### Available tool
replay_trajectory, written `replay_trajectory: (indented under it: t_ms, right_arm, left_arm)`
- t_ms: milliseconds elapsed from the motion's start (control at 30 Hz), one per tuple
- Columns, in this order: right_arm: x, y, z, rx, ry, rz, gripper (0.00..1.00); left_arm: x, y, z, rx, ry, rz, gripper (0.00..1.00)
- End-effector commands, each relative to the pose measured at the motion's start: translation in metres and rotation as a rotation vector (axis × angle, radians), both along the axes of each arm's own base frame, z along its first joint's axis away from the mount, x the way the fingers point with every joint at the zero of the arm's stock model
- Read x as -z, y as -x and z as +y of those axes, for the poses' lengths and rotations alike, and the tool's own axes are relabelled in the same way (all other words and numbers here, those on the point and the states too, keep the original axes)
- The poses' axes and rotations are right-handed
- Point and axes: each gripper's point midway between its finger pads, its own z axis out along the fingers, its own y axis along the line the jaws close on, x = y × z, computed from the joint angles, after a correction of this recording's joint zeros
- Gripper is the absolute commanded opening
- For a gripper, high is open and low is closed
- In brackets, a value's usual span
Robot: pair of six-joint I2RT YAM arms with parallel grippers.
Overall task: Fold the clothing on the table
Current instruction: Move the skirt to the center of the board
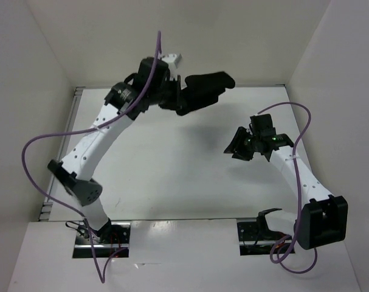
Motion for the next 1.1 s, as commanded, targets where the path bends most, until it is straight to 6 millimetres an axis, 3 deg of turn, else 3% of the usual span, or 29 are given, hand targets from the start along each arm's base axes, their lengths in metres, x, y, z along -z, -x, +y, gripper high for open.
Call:
replay_trajectory:
  t_ms: [0,33,67,100,167,233,333,400,500,700,800,833,967,1067]
  right_arm:
    - [-0.005,0.000,-0.005,0.006,0.016,-0.025,0.50]
    - [-0.005,0.000,-0.005,0.006,0.016,-0.025,0.50]
    - [-0.005,0.000,-0.005,0.006,0.016,-0.025,0.50]
    - [-0.005,0.000,-0.006,-0.001,0.021,-0.028,0.50]
    - [-0.005,-0.001,-0.008,0.008,0.021,-0.028,0.50]
    - [-0.001,0.001,-0.009,0.001,0.029,-0.013,0.50]
    - [-0.005,-0.001,-0.007,-0.005,0.021,-0.021,0.50]
    - [-0.002,-0.001,-0.007,-0.005,0.022,-0.012,0.50]
    - [-0.003,-0.004,-0.003,-0.018,0.002,-0.019,0.50]
    - [0.000,-0.009,0.012,-0.048,-0.026,-0.006,0.50]
    - [-0.001,-0.010,0.015,-0.057,-0.026,-0.004,0.50]
    - [-0.001,-0.010,0.015,-0.057,-0.026,-0.004,0.50]
    - [-0.001,-0.007,0.022,-0.072,-0.032,0.000,0.50]
    - [0.000,-0.003,0.024,-0.081,-0.029,0.011,0.50]
  left_arm:
    - [0.095,0.041,-0.020,0.105,-0.040,0.222,0.02]
    - [0.146,0.061,-0.020,0.128,-0.058,0.315,0.04]
    - [0.140,0.061,-0.028,0.145,-0.016,0.313,0.06]
    - [0.196,0.085,-0.020,0.144,-0.065,0.448,0.20]
    - [0.252,0.125,-0.020,0.211,-0.101,0.596,0.48]
    - [0.273,0.144,-0.016,0.234,-0.125,0.669,0.69]
    - [0.271,0.150,-0.009,0.212,-0.150,0.663,0.81]
    - [0.237,0.131,-0.004,0.160,-0.136,0.565,0.87]
    - [0.199,0.102,0.000,0.108,-0.097,0.449,0.89]
    - [0.212,0.034,0.027,-0.080,-0.227,0.358,0.89]
    - [0.223,0.014,0.037,-0.115,-0.289,0.336,0.89]
    - [0.235,0.010,0.040,-0.133,-0.321,0.348,0.89]
    - [0.240,-0.020,0.065,-0.186,-0.342,0.314,0.87]
    - [0.245,-0.032,0.073,-0.173,-0.339,0.290,0.80]
